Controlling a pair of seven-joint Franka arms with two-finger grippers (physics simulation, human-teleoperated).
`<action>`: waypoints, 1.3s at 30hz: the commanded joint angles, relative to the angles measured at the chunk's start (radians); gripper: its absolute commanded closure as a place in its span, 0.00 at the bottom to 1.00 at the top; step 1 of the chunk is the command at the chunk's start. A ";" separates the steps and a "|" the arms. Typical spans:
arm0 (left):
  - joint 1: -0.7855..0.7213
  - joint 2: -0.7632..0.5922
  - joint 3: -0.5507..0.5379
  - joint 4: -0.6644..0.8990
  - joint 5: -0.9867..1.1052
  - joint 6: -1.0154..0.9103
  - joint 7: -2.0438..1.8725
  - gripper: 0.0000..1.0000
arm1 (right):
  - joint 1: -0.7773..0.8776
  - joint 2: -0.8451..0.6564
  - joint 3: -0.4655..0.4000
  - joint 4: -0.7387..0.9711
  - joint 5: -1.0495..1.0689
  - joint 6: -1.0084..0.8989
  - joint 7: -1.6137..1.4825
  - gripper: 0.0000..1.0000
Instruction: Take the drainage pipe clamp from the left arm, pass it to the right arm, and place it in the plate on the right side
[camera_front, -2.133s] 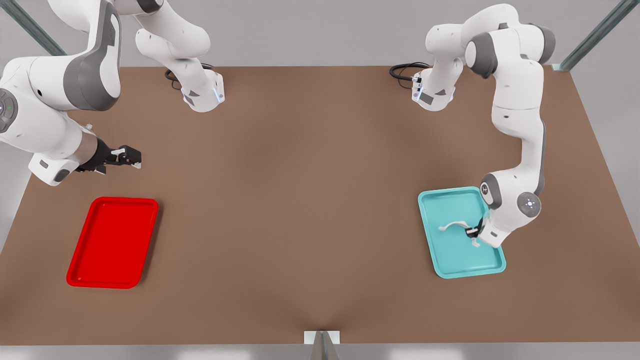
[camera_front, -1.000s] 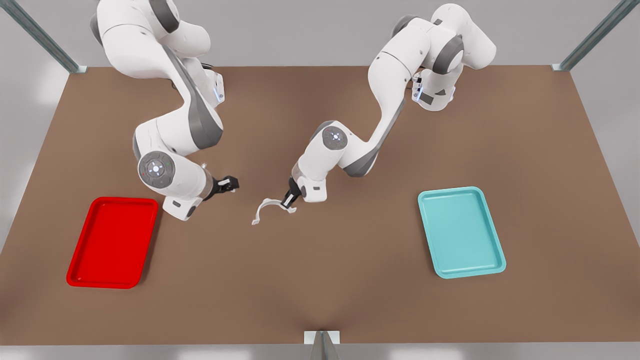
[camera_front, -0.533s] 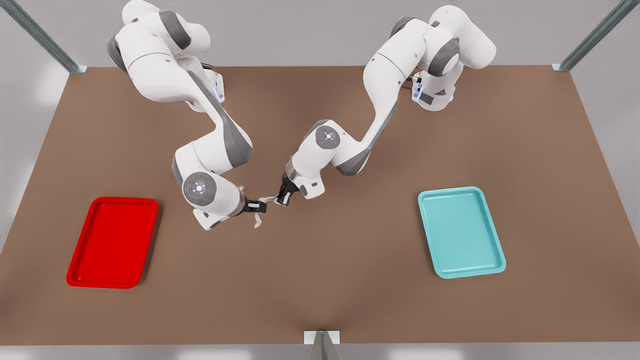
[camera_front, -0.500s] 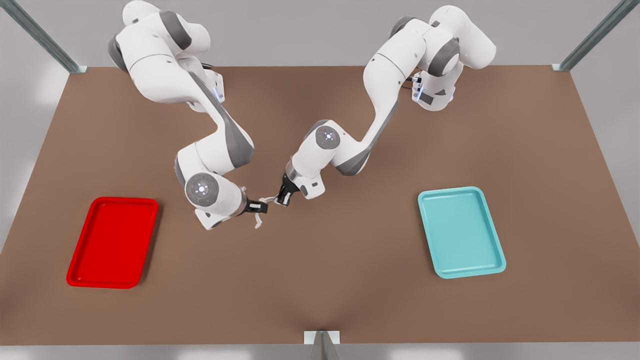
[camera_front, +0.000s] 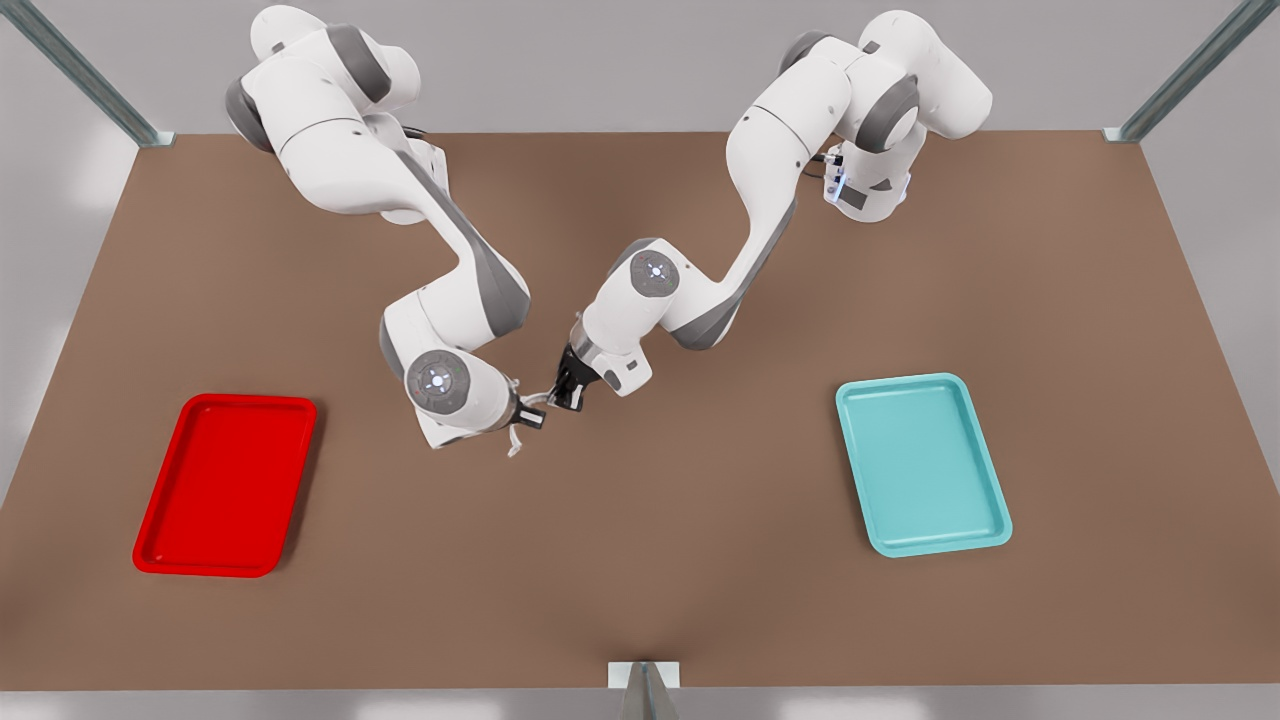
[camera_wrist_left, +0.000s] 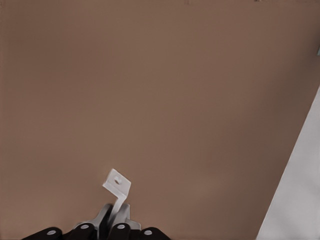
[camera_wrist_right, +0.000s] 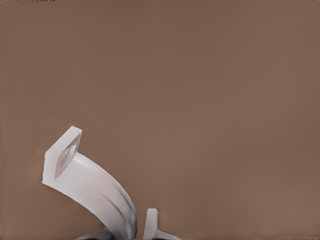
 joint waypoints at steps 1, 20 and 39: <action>0.000 -0.001 0.000 0.001 0.002 0.001 -0.116 0.79 | 0.000 0.000 0.000 0.001 -0.003 0.006 0.175 0.79; 0.523 -0.233 0.007 0.002 -0.087 -0.913 1.068 0.00 | -0.223 -0.073 0.000 -0.131 -0.033 0.001 -0.244 0.79; 0.822 -0.607 -0.005 -0.219 0.332 -0.921 2.142 0.00 | -0.911 0.080 0.010 -0.271 -0.026 0.290 -1.482 0.79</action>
